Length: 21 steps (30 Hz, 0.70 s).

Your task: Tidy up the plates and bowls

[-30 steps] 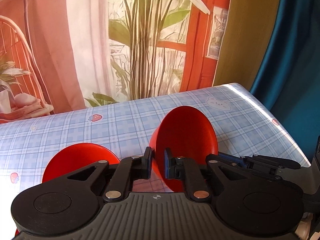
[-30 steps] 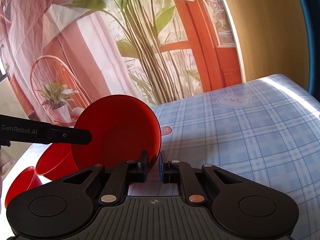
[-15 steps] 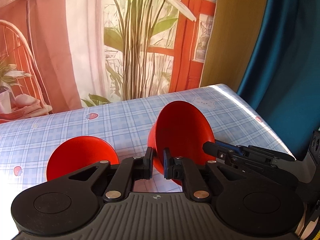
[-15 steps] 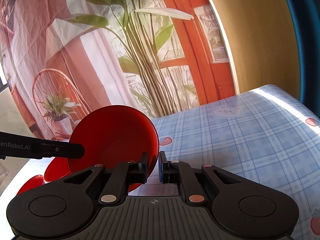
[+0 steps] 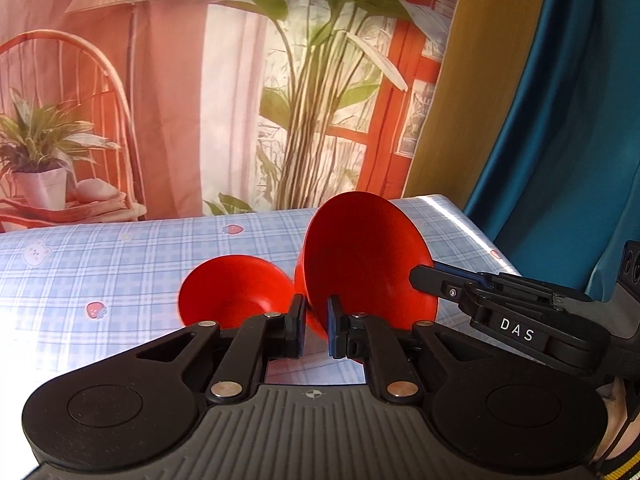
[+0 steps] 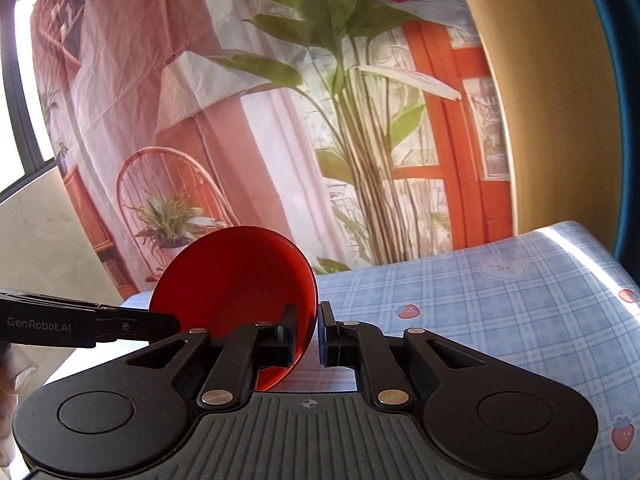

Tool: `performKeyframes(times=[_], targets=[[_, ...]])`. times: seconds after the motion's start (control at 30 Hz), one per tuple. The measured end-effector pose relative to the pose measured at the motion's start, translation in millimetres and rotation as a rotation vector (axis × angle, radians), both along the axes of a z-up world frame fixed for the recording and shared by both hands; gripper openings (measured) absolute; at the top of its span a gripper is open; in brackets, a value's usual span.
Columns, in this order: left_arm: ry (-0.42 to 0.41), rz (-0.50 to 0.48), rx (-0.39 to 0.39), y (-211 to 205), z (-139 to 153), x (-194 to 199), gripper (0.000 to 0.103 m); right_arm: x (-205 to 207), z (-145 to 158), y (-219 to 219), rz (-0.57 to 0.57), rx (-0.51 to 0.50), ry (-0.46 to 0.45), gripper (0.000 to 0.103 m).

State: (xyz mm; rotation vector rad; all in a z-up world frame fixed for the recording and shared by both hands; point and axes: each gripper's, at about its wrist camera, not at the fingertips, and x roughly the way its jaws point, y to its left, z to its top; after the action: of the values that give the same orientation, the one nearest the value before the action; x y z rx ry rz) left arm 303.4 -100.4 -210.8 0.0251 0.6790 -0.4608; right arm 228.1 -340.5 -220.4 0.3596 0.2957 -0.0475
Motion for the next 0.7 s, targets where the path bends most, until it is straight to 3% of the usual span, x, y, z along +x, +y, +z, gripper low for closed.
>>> performKeyframes(times=[0.33,0.7], targets=[[0.028,0.094,-0.022,75.6,-9.7,-16.6,0.012,36.5,6.0,71.4,0.120,-0.026,0.091,0.010],[0.124,0.142,-0.009,104.2,-45.7,-2.8,0.012,74.5,-12.3,105.6,0.173,-0.062,0.246,0.011]])
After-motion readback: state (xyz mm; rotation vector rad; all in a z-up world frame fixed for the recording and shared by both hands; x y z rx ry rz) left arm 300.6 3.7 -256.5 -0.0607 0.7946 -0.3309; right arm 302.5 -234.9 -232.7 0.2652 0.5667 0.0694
